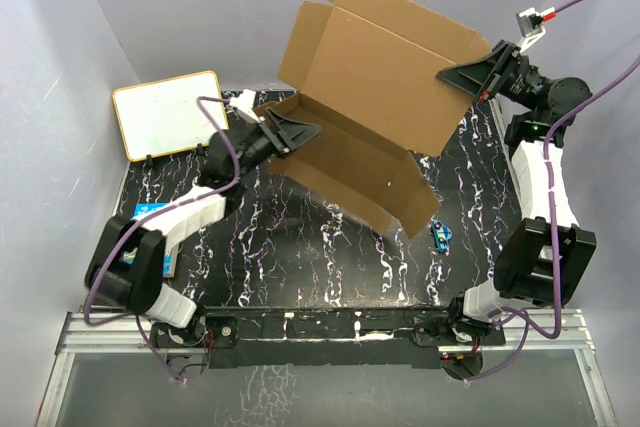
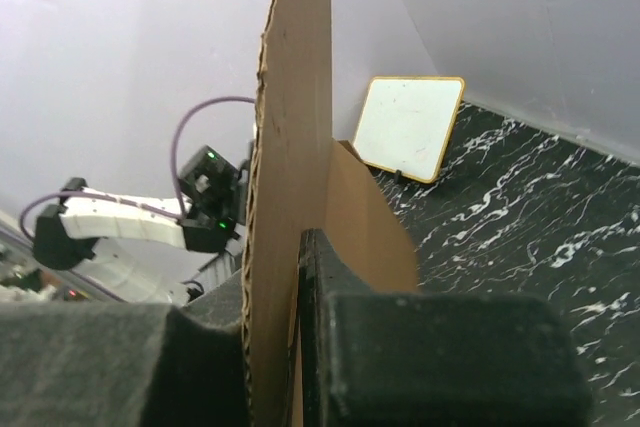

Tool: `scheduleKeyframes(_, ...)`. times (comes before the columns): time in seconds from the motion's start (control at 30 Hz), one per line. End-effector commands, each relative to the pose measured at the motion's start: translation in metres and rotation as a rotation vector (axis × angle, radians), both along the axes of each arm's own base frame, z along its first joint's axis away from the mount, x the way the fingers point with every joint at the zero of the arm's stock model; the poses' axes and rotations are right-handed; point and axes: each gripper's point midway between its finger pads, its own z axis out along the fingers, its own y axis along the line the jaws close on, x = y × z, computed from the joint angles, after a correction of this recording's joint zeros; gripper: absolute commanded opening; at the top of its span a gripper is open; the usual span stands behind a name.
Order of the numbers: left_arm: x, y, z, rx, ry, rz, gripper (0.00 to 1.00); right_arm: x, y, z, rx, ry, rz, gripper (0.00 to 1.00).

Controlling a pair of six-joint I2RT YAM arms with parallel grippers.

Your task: Fold the paper box

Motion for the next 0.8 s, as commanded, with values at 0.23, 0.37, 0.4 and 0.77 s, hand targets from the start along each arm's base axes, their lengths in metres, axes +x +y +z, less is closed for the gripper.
scheduleKeyframes(0.23,-0.068,0.118,0.032,0.457,-0.416,0.130,0.83,-0.024,0.005,0.036,-0.300,-0.358,-0.016,0.08)
scheduleKeyframes(0.37,-0.061,0.170,-0.004,0.694,-0.303,0.372,0.97,-0.022,0.004,0.017,-0.328,-0.329,-0.007,0.08)
scheduleKeyframes(0.4,-0.060,0.176,-0.011,0.716,-0.280,0.401,0.97,-0.021,0.003,0.010,-0.326,-0.314,-0.006,0.08)
scheduleKeyframes(0.77,-0.027,0.171,-0.057,0.724,-0.194,0.378,0.79,0.028,-0.019,-0.035,-0.410,-0.274,-0.149,0.08)
